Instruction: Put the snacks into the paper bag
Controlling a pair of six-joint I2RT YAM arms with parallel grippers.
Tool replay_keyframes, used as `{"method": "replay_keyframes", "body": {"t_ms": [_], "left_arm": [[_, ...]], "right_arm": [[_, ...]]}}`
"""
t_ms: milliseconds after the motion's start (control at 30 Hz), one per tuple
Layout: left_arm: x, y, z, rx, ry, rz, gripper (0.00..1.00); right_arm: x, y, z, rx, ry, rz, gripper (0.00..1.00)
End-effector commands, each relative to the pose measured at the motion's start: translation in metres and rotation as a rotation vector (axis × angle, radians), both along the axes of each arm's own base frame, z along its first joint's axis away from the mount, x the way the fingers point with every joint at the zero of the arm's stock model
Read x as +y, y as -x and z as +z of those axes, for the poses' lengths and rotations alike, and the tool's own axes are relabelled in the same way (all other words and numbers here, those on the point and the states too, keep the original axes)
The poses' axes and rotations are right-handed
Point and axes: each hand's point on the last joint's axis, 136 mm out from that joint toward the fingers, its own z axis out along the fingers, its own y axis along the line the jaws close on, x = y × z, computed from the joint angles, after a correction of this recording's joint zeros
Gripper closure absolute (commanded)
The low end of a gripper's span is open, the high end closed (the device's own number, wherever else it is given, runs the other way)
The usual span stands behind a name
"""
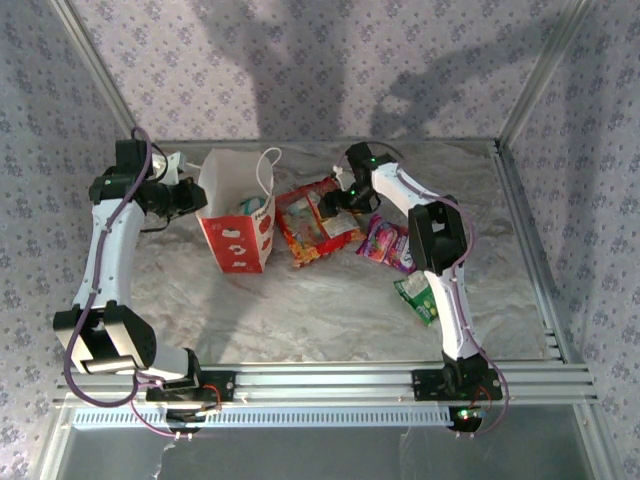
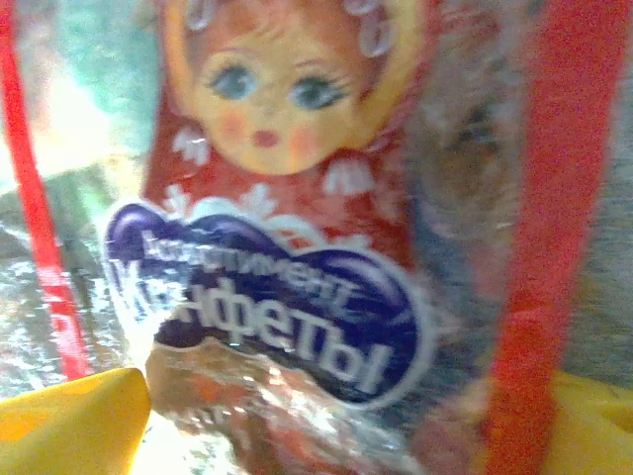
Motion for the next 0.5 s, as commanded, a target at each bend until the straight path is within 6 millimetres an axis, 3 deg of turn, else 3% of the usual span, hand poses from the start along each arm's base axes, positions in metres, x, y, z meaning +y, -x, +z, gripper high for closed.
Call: {"method": "replay_keyframes", "body": {"t_ms": [0, 133, 400, 467], "left_arm": [[-0.002, 0.007, 0.007, -0.004, 0.000, 0.001, 0.87], [-0.002, 0.008, 0.006, 0.001, -0.001, -0.001, 0.87], [-0.003, 0.012, 0.005, 0.006, -0.002, -0.001, 0.87], [-0.003, 0.012, 0.006, 0.005, -0.004, -0.001, 0.87]], "right_arm": [[0.011, 0.030, -0.024, 0.094, 0.052, 0.037, 0.11], [0.010, 0.032, -0.030, 0.097, 0.080, 0.030, 0.19], [-0.001, 0.035, -0.036, 0.130, 0.129, -0.012, 0.55], [-0.002, 0.037, -0.035, 0.137, 0.132, -0.017, 0.57]]}}
